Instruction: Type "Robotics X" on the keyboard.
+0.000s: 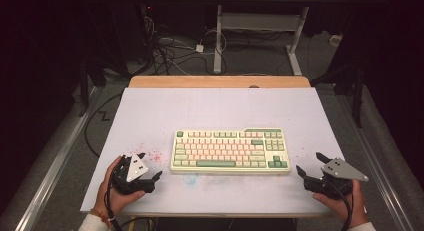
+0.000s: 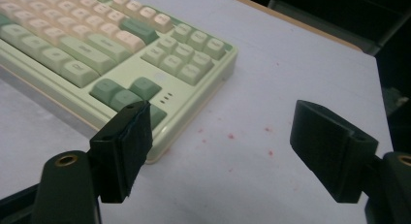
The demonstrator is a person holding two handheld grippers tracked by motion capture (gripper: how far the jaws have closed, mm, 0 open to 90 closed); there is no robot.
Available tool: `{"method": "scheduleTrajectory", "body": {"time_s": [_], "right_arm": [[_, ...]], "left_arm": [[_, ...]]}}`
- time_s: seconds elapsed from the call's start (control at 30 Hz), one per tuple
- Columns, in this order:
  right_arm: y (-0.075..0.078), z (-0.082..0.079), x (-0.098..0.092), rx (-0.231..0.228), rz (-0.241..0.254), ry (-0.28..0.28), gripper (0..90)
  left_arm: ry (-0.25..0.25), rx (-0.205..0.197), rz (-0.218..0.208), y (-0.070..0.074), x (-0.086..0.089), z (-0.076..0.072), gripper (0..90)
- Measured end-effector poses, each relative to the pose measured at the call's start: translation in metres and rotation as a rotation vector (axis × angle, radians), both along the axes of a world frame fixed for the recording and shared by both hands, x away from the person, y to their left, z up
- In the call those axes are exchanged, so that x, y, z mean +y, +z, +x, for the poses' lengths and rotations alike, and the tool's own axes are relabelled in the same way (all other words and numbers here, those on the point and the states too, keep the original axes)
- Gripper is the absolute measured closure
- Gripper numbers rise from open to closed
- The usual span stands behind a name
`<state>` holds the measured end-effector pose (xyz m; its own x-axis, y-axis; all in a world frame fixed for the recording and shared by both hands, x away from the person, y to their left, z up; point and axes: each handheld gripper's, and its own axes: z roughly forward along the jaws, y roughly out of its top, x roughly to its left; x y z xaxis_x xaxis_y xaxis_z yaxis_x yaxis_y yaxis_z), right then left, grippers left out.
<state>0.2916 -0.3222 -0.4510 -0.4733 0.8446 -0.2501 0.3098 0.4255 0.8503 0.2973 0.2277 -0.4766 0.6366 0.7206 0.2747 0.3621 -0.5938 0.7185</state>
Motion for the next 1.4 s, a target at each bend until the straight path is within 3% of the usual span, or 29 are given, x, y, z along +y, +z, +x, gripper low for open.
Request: {"method": "scheduleTrajectory", "body": {"time_s": [0.13,0.17,0.2,0.23,0.37,0.4,0.43,0.6,0.67,0.83,1.07,1.4], "right_arm": [[0.008,0.0,0.002,-0.017,0.023,0.044,32.6],[0.013,0.002,0.003,-0.023,0.031,0.053,38.2],[0.013,0.002,0.003,-0.023,0.031,0.053,38.2],[0.018,0.004,0.004,-0.017,0.046,0.052,44.9],[0.022,0.009,0.008,-0.002,0.052,0.069,56.4],[0.024,0.011,0.01,0.007,0.047,0.079,60.7],[0.026,0.014,0.016,0.022,0.034,0.104,70.4],[0.029,0.021,0.03,0.042,0.021,0.161,82.9],[0.03,0.027,0.041,0.058,0.014,0.208,89.4],[0.031,0.036,0.057,0.075,0.004,0.253,90.0],[0.019,0.053,0.085,0.139,-0.029,0.309,90.0],[0.0,0.065,0.1,0.202,-0.079,0.323,90.0]], "left_arm": [[-0.001,0.002,0.002,0.0,-0.002,0.001,18.2],[-0.001,0.002,0.004,0.0,-0.002,0.001,18.2],[-0.001,0.005,0.007,-0.001,-0.003,0.001,18.2],[-0.003,0.008,0.006,-0.001,-0.003,0.002,18.2],[0.002,0.011,0.006,-0.001,-0.003,0.002,18.2],[0.002,0.012,0.007,-0.001,-0.003,0.002,18.2],[0.002,0.014,0.006,-0.002,-0.003,0.002,18.2],[0.004,0.019,0.011,-0.003,-0.004,0.003,18.2],[0.006,0.021,0.012,-0.002,-0.004,0.003,18.3],[0.009,0.024,0.01,-0.003,-0.004,0.003,18.5],[0.014,0.028,0.005,-0.003,-0.003,0.003,20.4],[0.015,0.029,0.001,-0.003,-0.002,0.002,21.8]]}}
